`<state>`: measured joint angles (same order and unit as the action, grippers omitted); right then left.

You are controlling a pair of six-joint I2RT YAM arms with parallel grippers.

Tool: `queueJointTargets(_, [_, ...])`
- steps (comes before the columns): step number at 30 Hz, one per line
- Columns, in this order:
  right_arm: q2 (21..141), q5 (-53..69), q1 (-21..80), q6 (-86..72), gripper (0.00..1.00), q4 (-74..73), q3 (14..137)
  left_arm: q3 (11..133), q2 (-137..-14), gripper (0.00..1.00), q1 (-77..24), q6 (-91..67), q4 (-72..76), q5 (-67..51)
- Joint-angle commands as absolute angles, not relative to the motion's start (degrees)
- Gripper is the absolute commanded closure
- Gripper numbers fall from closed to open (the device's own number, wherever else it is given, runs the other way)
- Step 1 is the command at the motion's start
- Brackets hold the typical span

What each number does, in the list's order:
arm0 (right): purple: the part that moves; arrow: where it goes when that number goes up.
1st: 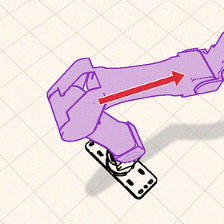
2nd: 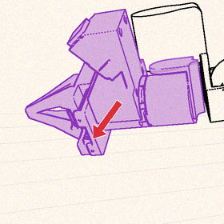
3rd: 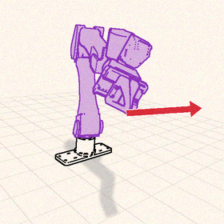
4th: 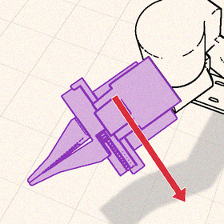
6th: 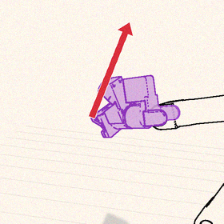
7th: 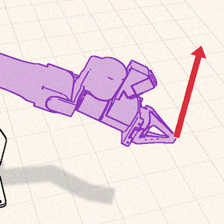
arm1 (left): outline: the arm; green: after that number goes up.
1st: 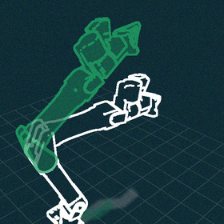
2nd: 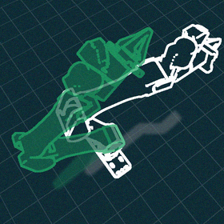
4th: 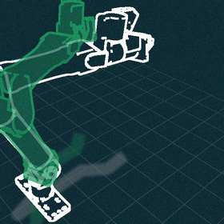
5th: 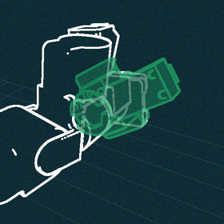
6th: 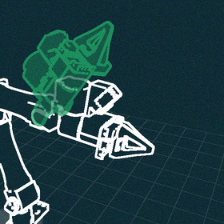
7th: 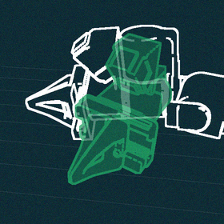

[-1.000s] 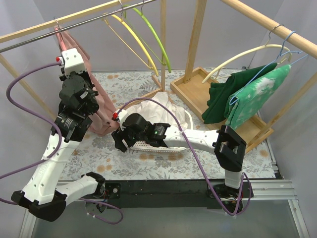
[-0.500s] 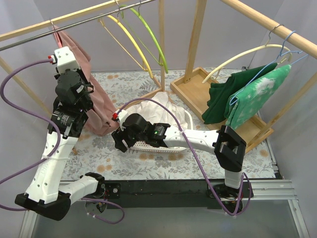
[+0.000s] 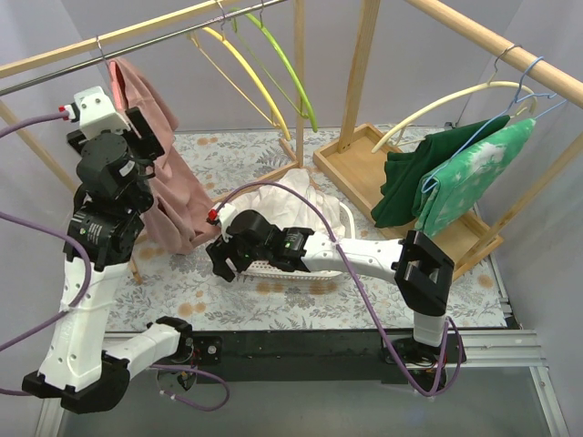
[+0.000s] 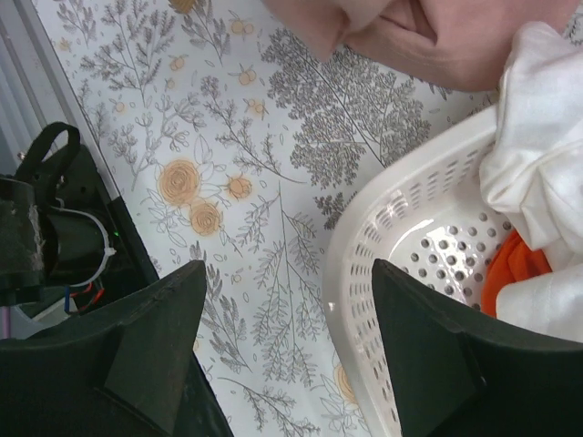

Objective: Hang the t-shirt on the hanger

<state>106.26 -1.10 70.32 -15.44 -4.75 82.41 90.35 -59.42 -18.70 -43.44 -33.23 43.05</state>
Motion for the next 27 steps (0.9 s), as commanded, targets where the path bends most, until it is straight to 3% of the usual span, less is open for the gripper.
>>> queueJointTargets(1, [100.8, -2.3, 70.8, -16.1, 0.17, -3.8, 79.6, 93.8, -57.0, 0.19, -18.3, -44.7, -40.9, 41.2])
queueJointTargets(2, [100.3, -2.8, 70.8, -16.4, 0.15, -3.2, 78.7, 93.9, -56.6, 0.14, -18.3, -45.0, -42.3, 41.2])
queueJointTargets(3, [99.2, -3.1, 70.8, -16.8, 0.13, -2.3, 77.4, 94.1, -55.9, 0.02, -18.3, -45.6, -43.2, 40.5])
queueJointTargets(7, [95.2, -3.8, 70.8, -17.9, 0.05, -1.8, 74.4, 98.9, -55.1, 0.02, -18.3, -47.0, -48.0, 39.3])
queueJointTargets(13, [87.9, -5.5, 70.8, -20.7, 0.03, -2.1, 68.4, 105.3, -55.4, 0.02, -18.3, -44.0, -48.7, 42.1])
queueJointTargets(21, [77.2, -11.0, 70.8, -27.8, 0.02, -7.8, 57.4, 111.5, -62.0, 0.02, -19.3, -43.1, -48.5, 36.0])
queueJointTargets(27, [68.7, -16.8, 70.8, -32.5, 0.02, -14.1, 52.1, 112.2, -67.1, 0.02, -20.3, -47.3, -49.2, 25.1])
